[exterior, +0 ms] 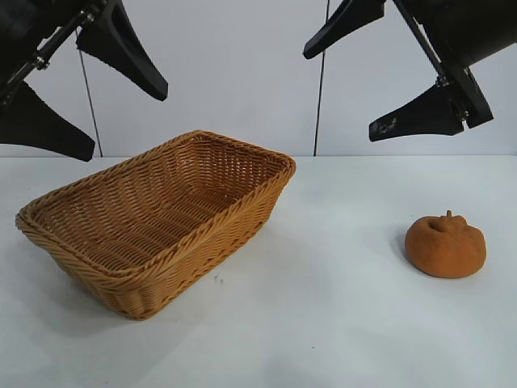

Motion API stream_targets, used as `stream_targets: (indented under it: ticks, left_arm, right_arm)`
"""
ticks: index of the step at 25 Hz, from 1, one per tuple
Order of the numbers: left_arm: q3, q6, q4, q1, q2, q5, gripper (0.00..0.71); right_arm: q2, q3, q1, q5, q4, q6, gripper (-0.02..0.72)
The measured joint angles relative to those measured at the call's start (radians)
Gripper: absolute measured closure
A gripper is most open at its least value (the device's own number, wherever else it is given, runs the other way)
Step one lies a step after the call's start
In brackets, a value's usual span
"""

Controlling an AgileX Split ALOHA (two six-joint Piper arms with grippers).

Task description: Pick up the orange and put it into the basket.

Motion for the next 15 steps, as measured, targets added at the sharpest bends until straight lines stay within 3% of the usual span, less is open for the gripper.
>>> stream_targets:
  ticks: [15]
  left_arm:
    - [0.0,0.0,0.0,0.0,0.0,-0.007,0.098]
  right_arm:
    - [0.0,0.0,0.0,0.0,0.0,0.0,0.01]
